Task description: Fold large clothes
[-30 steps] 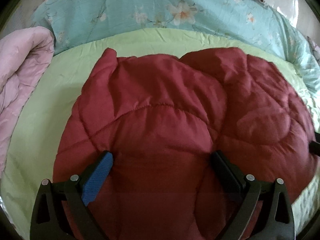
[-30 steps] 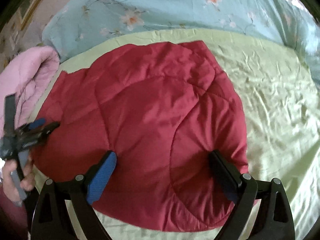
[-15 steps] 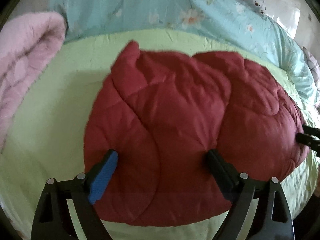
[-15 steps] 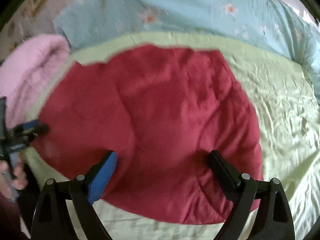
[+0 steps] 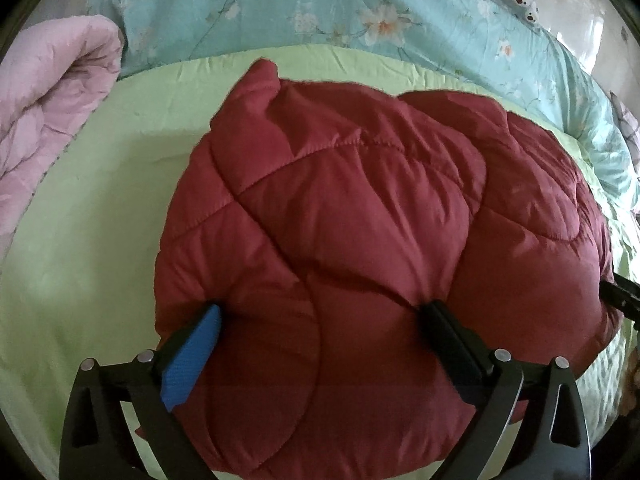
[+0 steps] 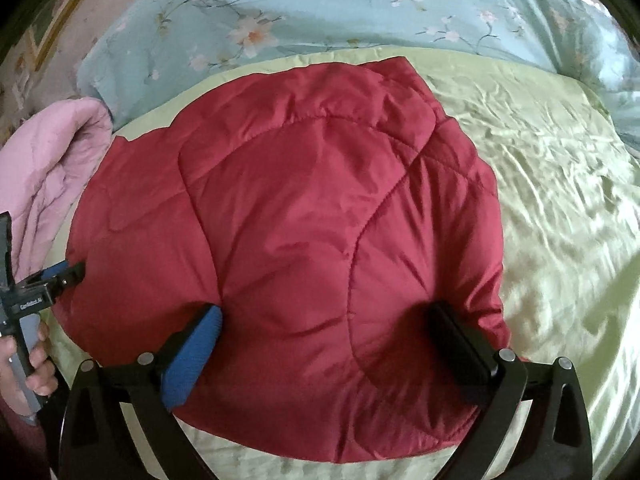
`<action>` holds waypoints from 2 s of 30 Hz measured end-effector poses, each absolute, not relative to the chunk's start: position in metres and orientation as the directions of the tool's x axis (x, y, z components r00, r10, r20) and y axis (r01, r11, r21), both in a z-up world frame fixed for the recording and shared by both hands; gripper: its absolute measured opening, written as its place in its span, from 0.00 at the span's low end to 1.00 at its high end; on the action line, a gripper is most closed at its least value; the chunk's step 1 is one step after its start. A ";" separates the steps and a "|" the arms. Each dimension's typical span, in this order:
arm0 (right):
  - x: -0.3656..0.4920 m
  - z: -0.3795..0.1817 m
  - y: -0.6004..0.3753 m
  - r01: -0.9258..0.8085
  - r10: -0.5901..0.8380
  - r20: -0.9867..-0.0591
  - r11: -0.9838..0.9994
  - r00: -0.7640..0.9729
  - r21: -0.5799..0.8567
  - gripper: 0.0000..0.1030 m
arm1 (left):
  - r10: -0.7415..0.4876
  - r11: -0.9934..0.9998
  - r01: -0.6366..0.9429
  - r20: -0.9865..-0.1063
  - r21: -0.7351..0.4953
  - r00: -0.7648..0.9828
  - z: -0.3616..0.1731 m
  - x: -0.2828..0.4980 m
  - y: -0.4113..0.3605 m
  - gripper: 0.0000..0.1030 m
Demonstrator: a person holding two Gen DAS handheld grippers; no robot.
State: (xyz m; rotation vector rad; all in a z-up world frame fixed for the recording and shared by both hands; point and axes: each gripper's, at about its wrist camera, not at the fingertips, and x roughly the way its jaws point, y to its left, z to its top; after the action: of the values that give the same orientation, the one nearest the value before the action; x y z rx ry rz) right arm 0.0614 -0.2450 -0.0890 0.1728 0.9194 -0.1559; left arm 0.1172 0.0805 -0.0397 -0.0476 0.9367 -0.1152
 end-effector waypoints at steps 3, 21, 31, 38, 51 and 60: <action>0.059 -0.086 -0.245 0.213 -0.054 -0.804 0.973 0.592 0.092 0.99 | -0.117 0.993 0.074 -0.785 -0.090 0.609 -0.032 0.110 0.082 0.95; 0.157 -0.074 -0.263 0.159 -0.031 -0.844 0.985 0.536 0.064 0.91 | -0.112 0.991 0.127 -0.804 -0.046 0.584 -0.034 0.163 0.045 0.88; 0.163 -0.083 -0.277 0.192 0.000 -0.846 0.974 0.533 0.121 0.91 | -0.106 0.992 0.117 -0.831 -0.049 0.546 -0.041 0.188 0.046 0.93; 0.156 -0.073 -0.273 0.195 -0.019 -0.833 0.975 0.553 0.108 0.91 | -0.057 0.996 0.093 -0.831 -0.006 0.553 -0.035 0.182 0.035 0.93; 0.105 -0.046 -0.248 0.142 -0.010 -0.801 0.985 0.598 0.094 0.89 | -0.044 0.996 0.086 -0.812 0.008 0.583 -0.017 0.138 0.028 0.92; 0.082 -0.054 -0.225 0.110 -0.014 -0.821 0.992 0.571 0.060 0.90 | -0.031 0.995 0.097 -0.811 0.031 0.584 -0.019 0.118 0.028 0.93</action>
State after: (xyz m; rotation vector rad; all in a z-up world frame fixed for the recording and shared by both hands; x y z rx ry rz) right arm 0.0819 -0.2254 -0.0536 0.1085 0.9614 -0.0731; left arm 0.1180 0.0280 -0.0188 0.0747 0.9445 -0.0746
